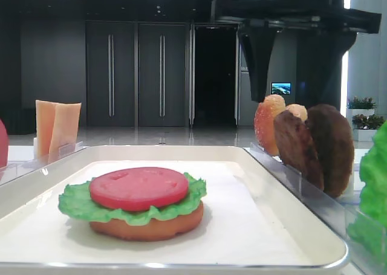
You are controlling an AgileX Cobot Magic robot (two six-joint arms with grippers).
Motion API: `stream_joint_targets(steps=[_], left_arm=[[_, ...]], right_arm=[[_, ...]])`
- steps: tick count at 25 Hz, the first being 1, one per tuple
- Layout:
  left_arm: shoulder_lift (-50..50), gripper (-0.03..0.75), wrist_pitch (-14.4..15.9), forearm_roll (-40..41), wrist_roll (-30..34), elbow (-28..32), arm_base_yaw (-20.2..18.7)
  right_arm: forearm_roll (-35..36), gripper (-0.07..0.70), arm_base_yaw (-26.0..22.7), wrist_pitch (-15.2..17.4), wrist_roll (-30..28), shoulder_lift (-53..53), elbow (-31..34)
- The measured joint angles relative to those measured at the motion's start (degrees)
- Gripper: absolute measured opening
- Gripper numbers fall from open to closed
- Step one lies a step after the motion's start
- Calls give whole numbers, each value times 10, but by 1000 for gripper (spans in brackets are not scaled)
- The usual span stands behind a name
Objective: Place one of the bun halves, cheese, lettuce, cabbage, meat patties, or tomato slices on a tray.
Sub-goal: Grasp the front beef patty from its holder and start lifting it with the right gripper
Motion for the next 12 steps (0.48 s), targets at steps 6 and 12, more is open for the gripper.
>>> stream_joint_targets(steps=[6, 12], left_arm=[[0, 193, 0, 0, 0, 0, 0], [0, 193, 0, 0, 0, 0, 0]], right_arm=[[0, 450, 0, 6, 0, 17, 0], [0, 440, 0, 2, 0, 21, 0]])
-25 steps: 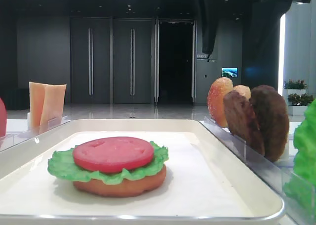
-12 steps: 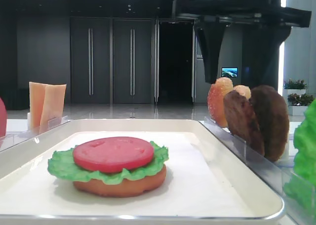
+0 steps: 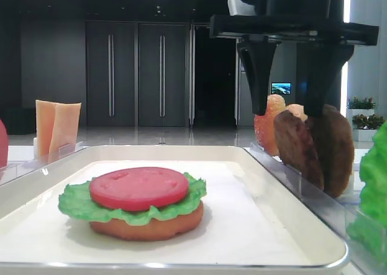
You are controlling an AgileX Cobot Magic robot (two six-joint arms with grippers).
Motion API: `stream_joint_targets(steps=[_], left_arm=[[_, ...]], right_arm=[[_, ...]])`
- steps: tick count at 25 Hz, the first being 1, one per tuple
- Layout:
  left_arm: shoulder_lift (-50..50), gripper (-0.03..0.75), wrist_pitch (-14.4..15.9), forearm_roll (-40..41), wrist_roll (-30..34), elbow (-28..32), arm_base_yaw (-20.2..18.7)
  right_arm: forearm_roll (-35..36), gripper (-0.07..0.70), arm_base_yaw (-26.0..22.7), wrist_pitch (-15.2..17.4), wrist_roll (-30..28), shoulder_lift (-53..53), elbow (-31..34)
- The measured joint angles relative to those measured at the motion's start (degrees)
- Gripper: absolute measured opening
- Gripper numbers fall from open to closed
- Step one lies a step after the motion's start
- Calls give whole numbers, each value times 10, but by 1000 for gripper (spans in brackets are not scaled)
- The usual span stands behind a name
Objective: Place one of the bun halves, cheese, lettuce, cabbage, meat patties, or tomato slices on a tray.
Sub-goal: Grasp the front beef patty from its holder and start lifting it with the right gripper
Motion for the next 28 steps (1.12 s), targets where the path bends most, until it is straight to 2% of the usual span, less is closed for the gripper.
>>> stream_joint_targets(steps=[18, 25, 28], left_arm=[[0, 193, 0, 0, 0, 0, 0], [0, 190, 0, 0, 0, 0, 0], [0, 179, 0, 0, 0, 0, 0]], right_arm=[[-1, 429, 0, -25, 0, 23, -1], [-12, 429, 0, -25, 4, 33, -1], [-32, 405, 0, -22, 10, 34, -1]])
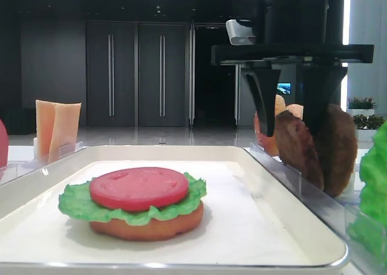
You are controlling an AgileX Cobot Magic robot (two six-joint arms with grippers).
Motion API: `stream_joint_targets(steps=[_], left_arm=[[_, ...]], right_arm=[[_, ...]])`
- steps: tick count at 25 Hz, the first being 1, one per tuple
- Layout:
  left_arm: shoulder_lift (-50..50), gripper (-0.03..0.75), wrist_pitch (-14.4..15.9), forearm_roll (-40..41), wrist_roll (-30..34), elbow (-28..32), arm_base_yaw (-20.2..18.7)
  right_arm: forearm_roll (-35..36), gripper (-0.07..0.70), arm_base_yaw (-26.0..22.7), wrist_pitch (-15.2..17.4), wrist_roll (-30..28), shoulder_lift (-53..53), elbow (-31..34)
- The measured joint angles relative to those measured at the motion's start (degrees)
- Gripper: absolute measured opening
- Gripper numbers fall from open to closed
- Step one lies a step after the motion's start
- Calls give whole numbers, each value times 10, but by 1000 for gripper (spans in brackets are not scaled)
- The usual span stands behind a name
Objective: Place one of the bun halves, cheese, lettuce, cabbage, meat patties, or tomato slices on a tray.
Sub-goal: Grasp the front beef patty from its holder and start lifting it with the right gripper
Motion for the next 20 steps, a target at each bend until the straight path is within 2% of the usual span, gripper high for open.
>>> stream_joint_targets(steps=[10, 20], left_arm=[[0, 93, 0, 0, 0, 0, 0], [0, 6, 0, 0, 0, 0, 0]], right_arm=[[-17, 154, 0, 16, 4, 0, 0], [-34, 147, 0, 24, 4, 0, 0]])
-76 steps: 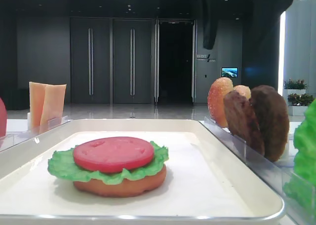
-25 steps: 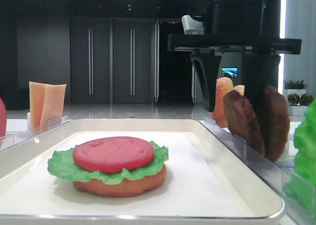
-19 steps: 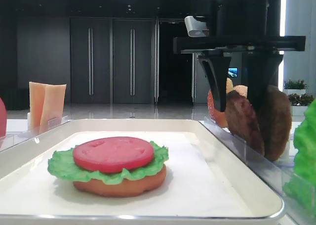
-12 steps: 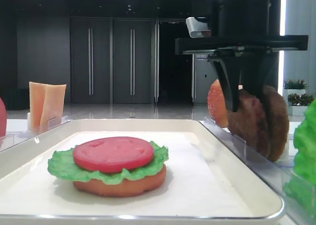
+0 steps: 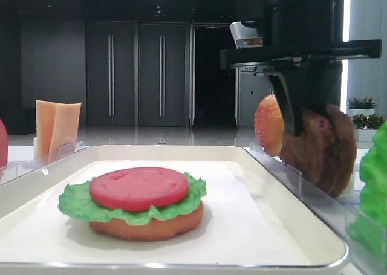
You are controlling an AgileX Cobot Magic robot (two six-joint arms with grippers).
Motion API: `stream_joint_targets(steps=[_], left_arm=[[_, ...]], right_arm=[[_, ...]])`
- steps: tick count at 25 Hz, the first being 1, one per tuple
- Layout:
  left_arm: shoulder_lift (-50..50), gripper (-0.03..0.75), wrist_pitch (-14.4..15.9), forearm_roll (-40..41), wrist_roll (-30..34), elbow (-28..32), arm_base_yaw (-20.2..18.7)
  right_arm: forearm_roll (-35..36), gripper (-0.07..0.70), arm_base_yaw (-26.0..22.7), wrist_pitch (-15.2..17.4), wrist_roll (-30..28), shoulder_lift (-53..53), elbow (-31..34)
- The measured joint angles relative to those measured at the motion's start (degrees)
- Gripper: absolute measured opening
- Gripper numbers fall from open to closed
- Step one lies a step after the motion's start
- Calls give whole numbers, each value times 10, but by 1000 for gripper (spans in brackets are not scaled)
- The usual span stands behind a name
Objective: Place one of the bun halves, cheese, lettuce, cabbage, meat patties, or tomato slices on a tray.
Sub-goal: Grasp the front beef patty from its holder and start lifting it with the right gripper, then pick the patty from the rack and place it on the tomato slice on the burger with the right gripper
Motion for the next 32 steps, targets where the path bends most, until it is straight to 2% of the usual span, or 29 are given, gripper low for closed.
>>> stream_joint_targets(steps=[16, 22, 27, 32], left_arm=[[0, 0, 0, 0, 0, 0, 0], [0, 0, 0, 0, 0, 0, 0], [0, 0, 0, 0, 0, 0, 0], [0, 0, 0, 0, 0, 0, 0]], right_arm=[[26, 146, 0, 45, -1, -89, 0], [50, 146, 0, 49, -1, -130, 0], [82, 146, 0, 31, -4, -152, 0], [159, 146, 0, -26, -26, -169, 34]])
